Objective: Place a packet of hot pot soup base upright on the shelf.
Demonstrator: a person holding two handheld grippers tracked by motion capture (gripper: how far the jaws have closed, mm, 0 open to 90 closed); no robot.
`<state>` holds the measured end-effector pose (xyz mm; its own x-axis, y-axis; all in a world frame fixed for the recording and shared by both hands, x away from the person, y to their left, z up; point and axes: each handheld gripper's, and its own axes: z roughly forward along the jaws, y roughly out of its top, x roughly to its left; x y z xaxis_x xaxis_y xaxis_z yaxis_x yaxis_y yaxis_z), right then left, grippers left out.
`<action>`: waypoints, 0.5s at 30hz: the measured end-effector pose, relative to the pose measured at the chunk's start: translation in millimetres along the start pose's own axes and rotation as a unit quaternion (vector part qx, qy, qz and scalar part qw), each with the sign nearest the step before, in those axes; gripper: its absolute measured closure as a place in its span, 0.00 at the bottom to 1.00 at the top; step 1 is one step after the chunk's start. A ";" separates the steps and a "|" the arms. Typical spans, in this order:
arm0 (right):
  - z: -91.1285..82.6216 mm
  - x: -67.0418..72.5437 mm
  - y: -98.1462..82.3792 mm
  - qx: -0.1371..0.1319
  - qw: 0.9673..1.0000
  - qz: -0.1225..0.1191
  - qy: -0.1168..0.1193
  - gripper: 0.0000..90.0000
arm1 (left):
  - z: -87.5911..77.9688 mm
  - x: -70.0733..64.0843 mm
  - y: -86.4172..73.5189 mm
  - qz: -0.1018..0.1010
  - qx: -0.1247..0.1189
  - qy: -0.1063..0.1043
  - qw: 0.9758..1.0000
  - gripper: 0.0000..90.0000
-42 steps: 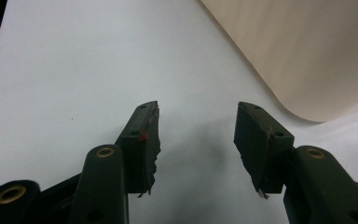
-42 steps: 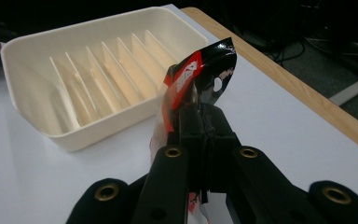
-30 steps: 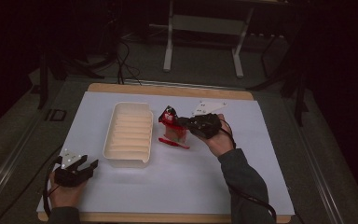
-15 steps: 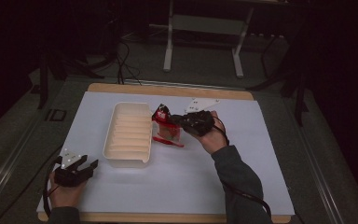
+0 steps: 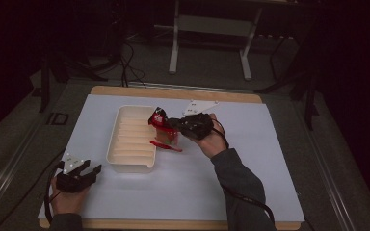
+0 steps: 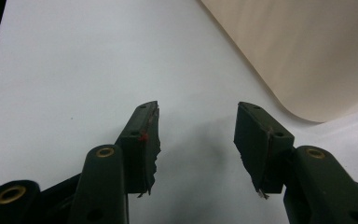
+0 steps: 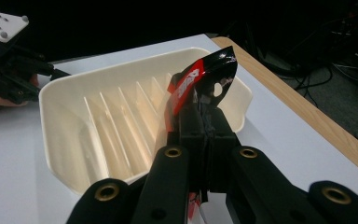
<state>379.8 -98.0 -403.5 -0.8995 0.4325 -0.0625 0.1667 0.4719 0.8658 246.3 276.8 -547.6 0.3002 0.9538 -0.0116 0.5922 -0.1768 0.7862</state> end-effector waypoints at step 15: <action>10.1 3.6 9.2 -0.004 1.000 0.000 0.010 0.99 | -0.1 0.1 -0.1 -0.002 -0.001 -0.001 1.000 0.56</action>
<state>382.2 -84.3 -400.7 -0.9072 0.4174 -0.0531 0.1632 0.4653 0.8700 246.2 276.9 -547.6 0.2995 0.9540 -0.0150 0.5914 -0.1733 0.7876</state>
